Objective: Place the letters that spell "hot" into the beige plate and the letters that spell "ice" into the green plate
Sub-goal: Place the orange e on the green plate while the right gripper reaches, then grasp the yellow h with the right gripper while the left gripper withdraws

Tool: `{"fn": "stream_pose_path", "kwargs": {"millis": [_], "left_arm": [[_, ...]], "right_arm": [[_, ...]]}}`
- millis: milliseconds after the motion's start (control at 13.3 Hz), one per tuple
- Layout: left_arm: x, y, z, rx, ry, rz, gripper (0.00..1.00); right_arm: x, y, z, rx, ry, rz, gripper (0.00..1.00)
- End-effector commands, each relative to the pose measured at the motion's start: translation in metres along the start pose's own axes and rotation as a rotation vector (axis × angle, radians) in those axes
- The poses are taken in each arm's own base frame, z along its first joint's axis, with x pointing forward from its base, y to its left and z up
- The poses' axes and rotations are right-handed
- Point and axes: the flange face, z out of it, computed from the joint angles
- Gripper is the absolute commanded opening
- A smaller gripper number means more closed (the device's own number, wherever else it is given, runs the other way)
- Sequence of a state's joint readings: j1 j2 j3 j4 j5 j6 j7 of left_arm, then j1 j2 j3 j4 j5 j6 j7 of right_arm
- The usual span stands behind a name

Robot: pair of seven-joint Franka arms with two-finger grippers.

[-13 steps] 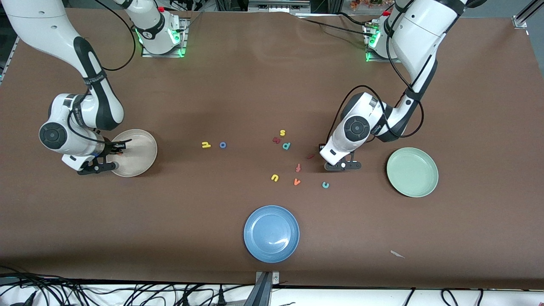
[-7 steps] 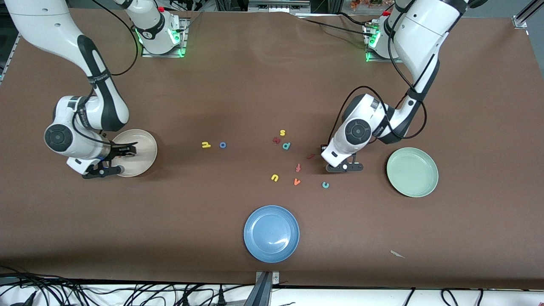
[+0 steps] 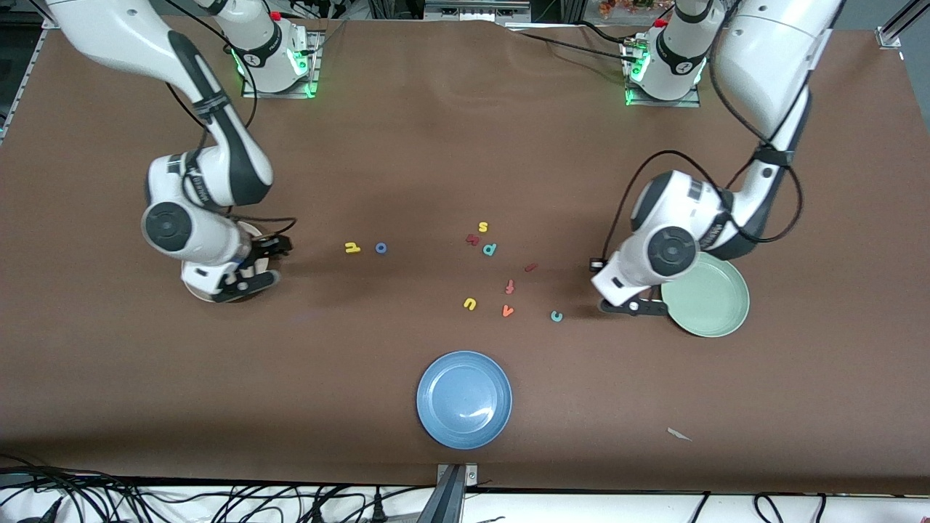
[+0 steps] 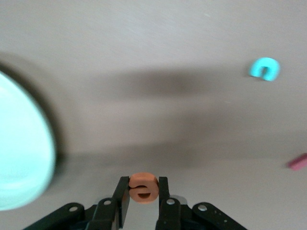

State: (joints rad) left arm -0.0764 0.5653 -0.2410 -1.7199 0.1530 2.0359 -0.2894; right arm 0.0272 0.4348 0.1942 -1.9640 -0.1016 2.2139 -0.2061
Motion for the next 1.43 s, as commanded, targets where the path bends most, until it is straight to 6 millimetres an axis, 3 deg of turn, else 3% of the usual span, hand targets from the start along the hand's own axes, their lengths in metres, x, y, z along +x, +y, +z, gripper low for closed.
{"fn": "stream_pose_path", "kwargs": {"millis": [0,300,450,675,750,825,900,1050,1200,1350], "left_arm": [[0.002,-0.054,-0.011,0.067,0.012,0.084,0.21],[0.007,-0.113,-0.004,0.11,0.012,0.135,0.21],[0.01,-0.128,0.003,0.115,0.036,0.129,0.23],[0.009,-0.144,0.024,0.089,0.082,0.113,0.29],[0.008,-0.152,0.025,0.085,0.086,0.101,0.35],[0.008,-0.156,0.025,0.083,0.087,0.096,0.63],[0.01,-0.15,0.021,0.086,0.09,0.103,1.0],[0.012,-0.148,0.006,0.086,0.113,0.097,1.0],[0.015,-0.139,-0.002,0.067,0.124,0.08,1.0],[0.018,-0.113,-0.015,-0.015,0.139,0.006,1.0]], "right_arm": [[0.002,-0.023,-0.005,0.01,0.003,-0.237,0.99],[0.005,-0.055,-0.007,0.003,0.029,-0.607,0.99],[0.008,-0.062,-0.005,0.003,0.043,-0.764,0.99],[0.008,-0.093,0.013,-0.007,0.101,-0.896,0.97],[0.005,-0.102,0.023,-0.013,0.124,-0.919,0.95],[0.002,-0.108,0.034,-0.017,0.15,-0.928,0.96],[0.002,-0.111,0.05,-0.014,0.173,-0.929,0.96],[0.002,-0.121,0.07,-0.002,0.203,-0.94,0.96],[0.002,-0.122,0.072,-0.003,0.2,-0.961,0.96],[0.002,-0.123,0.075,-0.003,0.2,-0.995,0.96]]}}
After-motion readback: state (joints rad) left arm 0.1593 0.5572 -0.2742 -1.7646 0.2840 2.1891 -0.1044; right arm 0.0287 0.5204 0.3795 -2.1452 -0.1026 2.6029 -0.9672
